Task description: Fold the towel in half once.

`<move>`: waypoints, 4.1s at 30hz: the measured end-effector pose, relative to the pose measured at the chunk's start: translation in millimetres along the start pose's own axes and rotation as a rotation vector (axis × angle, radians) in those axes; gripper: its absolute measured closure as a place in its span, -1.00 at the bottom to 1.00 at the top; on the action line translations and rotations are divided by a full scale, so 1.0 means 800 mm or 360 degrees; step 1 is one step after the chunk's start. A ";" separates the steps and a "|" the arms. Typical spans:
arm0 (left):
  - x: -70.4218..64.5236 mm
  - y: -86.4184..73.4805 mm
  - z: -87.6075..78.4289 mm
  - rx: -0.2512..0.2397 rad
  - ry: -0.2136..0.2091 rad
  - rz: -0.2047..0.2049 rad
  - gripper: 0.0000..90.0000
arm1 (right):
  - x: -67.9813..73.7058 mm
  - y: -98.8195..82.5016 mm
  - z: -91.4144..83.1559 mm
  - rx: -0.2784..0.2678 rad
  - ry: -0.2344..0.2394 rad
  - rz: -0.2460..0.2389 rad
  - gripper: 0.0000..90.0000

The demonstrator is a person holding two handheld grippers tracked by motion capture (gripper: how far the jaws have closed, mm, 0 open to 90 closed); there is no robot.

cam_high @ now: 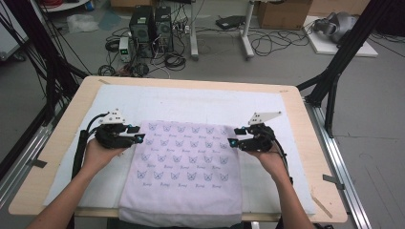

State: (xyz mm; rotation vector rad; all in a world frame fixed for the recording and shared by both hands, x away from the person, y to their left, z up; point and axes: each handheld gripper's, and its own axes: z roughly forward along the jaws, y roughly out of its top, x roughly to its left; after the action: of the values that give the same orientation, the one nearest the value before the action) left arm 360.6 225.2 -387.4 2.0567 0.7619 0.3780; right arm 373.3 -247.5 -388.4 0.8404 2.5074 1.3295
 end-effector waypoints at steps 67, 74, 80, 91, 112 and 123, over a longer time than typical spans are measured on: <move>0.123 0.082 0.026 -0.0109 0.0404 -0.0235 0.27 | -0.106 0.115 0.035 0.0039 -0.0394 0.0151 0.09; 0.107 0.034 0.019 -0.0061 0.0285 -0.0229 0.18 | -0.089 0.077 0.044 0.0183 -0.0228 0.0162 -0.15; 0.081 0.012 0.006 -0.0035 0.0214 -0.0142 0.10 | -0.050 0.063 0.026 0.0075 -0.0192 0.0053 -0.18; 0.021 -0.018 -0.024 -0.0067 0.0154 -0.0007 -0.03 | 0.013 0.016 -0.015 0.0024 -0.0189 -0.0076 -0.18; -0.046 -0.080 -0.030 0.0010 -0.0036 0.0101 0.17 | 0.064 -0.058 0.006 0.0043 -0.0027 -0.0134 0.02; -0.053 -0.088 -0.014 0.0116 -0.0112 0.0152 0.45 | 0.071 -0.070 0.027 0.0114 -0.0003 -0.0150 0.18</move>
State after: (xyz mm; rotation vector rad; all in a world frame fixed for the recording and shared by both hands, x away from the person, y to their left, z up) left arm 296.6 234.5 -438.5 2.1685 0.6454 0.3339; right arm 313.4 -225.5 -440.1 0.7270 2.5725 1.2152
